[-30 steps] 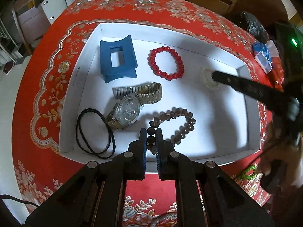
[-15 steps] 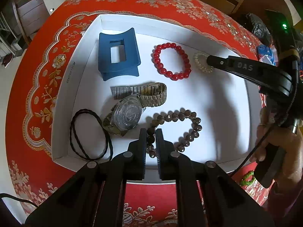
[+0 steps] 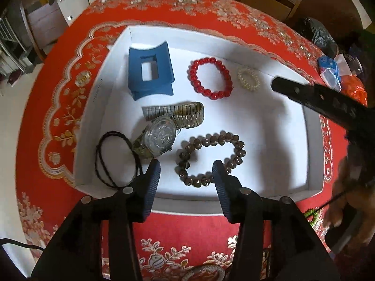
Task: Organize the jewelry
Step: 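Withdraw both tools from the tray back over the remaining jewelry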
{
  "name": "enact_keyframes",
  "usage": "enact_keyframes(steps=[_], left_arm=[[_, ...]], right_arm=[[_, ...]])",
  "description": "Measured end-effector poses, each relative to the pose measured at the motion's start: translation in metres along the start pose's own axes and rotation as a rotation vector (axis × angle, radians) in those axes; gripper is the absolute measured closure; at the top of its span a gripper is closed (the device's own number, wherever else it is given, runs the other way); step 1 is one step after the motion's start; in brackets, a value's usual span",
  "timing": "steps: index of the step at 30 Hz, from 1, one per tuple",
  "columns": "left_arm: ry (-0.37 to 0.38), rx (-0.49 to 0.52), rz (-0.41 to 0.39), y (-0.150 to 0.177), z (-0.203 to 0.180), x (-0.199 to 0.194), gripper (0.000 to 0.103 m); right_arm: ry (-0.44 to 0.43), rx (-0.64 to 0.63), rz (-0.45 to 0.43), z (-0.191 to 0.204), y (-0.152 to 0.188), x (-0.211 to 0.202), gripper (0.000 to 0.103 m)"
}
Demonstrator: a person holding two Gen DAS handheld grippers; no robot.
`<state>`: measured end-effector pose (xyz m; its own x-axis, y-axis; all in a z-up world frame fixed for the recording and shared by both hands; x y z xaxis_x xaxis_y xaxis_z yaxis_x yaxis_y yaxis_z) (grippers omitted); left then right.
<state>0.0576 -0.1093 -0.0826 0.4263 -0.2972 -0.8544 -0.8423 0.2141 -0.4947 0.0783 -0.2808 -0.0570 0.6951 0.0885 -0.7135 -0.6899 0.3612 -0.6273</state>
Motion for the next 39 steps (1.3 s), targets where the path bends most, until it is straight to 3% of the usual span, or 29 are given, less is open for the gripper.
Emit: enact_keyframes(steps=[14,21,25,39], left_arm=[[-0.111,0.021,-0.112,0.022,0.007,-0.059,0.056],[-0.131,0.011,-0.139,0.047,0.001,-0.084,0.056],[-0.135,0.014,-0.158,0.063,-0.008,-0.102,0.056],[-0.159,0.03,-0.21,0.111,-0.03,-0.142,0.056]], right_arm=[[-0.015,-0.008,-0.026,0.006,0.061,-0.085,0.058],[-0.024,-0.032,-0.027,0.009,0.096,-0.125,0.057],[-0.009,-0.064,-0.042,0.009,0.113,-0.149,0.044],[-0.021,-0.091,-0.063,0.007,0.152,-0.204,0.043]])
Point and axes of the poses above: each gripper's, at about its wrist camera, not at the fingertips, and x roughly the way its jaws point, z to its left, y to its underside, the point moved 8 cm from there along x, roughly the way its jaws point, and after that the axes turned 14 degrees about -z, right-handed, at the moved point
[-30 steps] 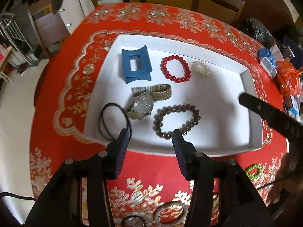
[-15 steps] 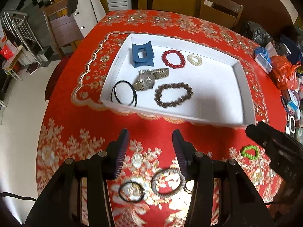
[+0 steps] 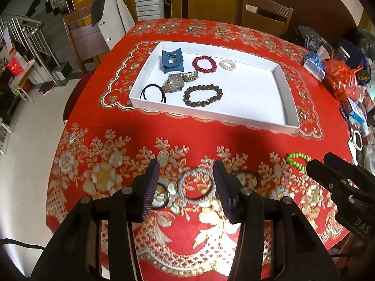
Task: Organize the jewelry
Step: 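Withdraw both tools from the tray back over the remaining jewelry, then grasp the black hair tie with the left tool while the right tool grasps the silver braided bangle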
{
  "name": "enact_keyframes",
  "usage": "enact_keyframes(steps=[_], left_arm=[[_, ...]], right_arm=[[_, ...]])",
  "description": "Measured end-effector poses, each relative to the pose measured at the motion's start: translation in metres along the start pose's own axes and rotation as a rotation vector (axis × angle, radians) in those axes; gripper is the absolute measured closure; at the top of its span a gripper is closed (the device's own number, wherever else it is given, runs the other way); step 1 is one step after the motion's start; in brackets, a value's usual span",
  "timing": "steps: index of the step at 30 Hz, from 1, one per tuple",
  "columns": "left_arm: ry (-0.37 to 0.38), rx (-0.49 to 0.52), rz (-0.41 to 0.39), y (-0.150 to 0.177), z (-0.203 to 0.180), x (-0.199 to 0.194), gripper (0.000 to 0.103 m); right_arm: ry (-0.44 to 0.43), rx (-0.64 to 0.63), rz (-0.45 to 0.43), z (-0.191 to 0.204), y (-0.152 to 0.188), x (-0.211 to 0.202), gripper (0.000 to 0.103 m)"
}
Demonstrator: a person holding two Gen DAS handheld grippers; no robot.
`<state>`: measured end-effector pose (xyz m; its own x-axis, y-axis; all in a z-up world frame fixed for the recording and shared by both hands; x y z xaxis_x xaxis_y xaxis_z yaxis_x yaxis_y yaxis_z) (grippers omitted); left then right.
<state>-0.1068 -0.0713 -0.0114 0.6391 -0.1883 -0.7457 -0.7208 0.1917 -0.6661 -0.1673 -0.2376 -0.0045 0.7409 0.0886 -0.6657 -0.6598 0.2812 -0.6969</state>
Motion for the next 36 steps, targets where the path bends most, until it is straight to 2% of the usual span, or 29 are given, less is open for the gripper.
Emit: enact_keyframes(steps=[15,36], left_arm=[[-0.007,0.003,-0.032,0.019,-0.008,-0.03,0.056],[-0.018,-0.009,-0.017,0.032,-0.003,-0.034,0.056]], right_arm=[[-0.011,-0.015,-0.007,0.006,0.025,-0.024,0.042],[-0.02,-0.033,0.006,0.011,0.036,-0.027,0.041]])
Point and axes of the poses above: each gripper's, at about its wrist camera, not at the fingertips, and x roughly the way its jaws point, z to its left, y to its underside, the point moved 8 cm from there along x, roughly the way its jaws point, and after that the axes turned 14 degrees about -z, right-handed, at the moved point
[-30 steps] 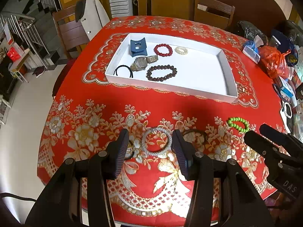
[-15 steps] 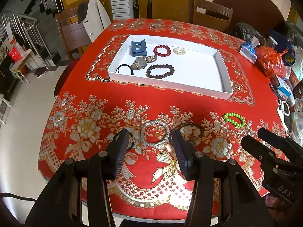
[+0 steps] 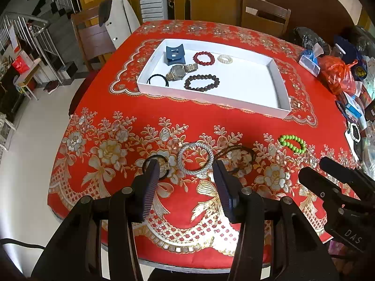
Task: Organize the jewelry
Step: 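Grasp the black hair tie with the left tool while the right tool grasps the silver braided bangle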
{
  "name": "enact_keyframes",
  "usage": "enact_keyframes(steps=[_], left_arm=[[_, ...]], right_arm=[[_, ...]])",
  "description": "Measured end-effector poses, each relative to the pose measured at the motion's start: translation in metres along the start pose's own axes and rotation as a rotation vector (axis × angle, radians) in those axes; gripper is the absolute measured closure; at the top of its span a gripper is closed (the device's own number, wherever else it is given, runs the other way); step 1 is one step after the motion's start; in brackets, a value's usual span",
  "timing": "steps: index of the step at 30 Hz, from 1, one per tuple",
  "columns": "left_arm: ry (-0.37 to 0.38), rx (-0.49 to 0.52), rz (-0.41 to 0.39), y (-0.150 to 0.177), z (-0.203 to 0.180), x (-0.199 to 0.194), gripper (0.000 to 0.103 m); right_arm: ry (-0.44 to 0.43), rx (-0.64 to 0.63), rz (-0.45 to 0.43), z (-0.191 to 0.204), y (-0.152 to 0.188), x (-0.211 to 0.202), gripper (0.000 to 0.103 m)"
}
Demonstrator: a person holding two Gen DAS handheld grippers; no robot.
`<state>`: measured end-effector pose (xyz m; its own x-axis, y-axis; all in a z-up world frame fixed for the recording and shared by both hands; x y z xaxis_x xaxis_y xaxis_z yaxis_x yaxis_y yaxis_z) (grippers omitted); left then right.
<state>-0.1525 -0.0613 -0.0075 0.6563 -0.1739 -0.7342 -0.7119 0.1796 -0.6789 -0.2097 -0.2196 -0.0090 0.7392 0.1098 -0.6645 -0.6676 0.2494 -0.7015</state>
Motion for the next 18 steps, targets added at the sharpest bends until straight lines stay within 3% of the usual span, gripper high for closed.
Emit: enact_keyframes(steps=[7,14,18], left_arm=[[-0.007,-0.031,0.032,0.001,0.021,0.005,0.056],[-0.028,-0.21,0.098,0.008,0.081,0.021,0.055],[-0.028,-0.212,0.13,0.02,0.089,0.031,0.055]], right_arm=[[0.006,0.005,0.041,-0.007,0.014,0.008,0.041],[0.007,0.006,0.088,-0.013,0.032,0.019,0.041],[0.0,-0.002,0.108,-0.011,0.037,0.027,0.041]])
Point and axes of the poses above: each gripper's, at about its wrist camera, not at the fingertips, and x roughly the way its jaws point, z to its left, y to its underside, the point moved 8 cm from there along x, roughly the way its jaws point, and after that the axes turned 14 degrees about -z, right-handed, at the moved point
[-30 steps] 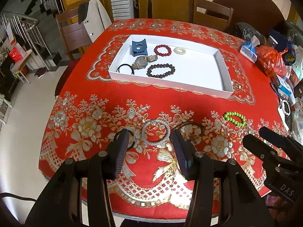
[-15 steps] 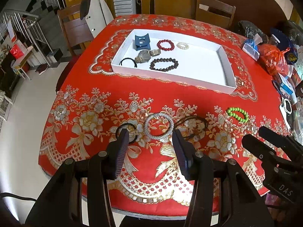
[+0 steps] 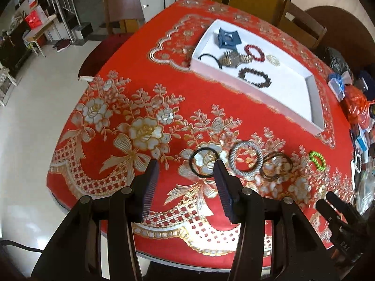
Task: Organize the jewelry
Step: 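Grasp the black hair tie with the left tool while the right tool grasps the silver braided bangle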
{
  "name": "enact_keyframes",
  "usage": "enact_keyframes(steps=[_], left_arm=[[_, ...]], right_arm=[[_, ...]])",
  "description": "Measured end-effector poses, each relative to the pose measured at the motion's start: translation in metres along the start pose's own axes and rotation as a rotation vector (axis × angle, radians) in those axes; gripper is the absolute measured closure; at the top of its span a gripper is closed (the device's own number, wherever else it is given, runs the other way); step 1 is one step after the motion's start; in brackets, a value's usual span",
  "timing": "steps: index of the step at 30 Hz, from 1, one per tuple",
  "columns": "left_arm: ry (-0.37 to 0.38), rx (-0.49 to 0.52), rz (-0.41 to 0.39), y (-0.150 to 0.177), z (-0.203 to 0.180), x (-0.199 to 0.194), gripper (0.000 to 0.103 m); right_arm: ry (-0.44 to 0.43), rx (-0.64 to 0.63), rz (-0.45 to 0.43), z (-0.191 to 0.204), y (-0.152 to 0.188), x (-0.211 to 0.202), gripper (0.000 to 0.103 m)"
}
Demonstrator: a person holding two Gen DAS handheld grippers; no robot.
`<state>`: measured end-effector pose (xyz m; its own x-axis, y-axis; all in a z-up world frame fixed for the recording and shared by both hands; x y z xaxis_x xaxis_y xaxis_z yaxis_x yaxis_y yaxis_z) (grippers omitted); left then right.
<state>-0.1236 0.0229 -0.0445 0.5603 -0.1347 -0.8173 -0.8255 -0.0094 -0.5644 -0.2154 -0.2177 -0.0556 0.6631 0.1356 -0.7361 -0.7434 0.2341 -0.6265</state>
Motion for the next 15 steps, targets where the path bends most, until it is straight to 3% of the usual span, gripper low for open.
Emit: enact_keyframes(steps=[4,9,15], left_arm=[[0.043,0.007,0.043,0.013,-0.005,0.017,0.055],[0.001,0.107,0.063,0.026,-0.007,0.038,0.055],[-0.005,0.082,0.039,0.018,0.003,0.05,0.056]], right_arm=[[-0.025,-0.021,0.008,0.01,0.002,0.007,0.041],[-0.048,-0.054,0.021,0.024,0.001,0.016,0.041],[-0.06,-0.065,0.038,0.035,-0.005,0.028,0.041]])
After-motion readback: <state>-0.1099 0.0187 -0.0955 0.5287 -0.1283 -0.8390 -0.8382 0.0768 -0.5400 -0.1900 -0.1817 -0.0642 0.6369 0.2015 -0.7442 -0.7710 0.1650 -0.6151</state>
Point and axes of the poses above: each gripper's, at about its wrist camera, not at the fingertips, and x roughly the way its jaws point, z to its left, y to its underside, the point moved 8 cm from there along x, roughly the way its jaws point, and after that the axes turned 14 degrees about -z, right-handed, at the moved point
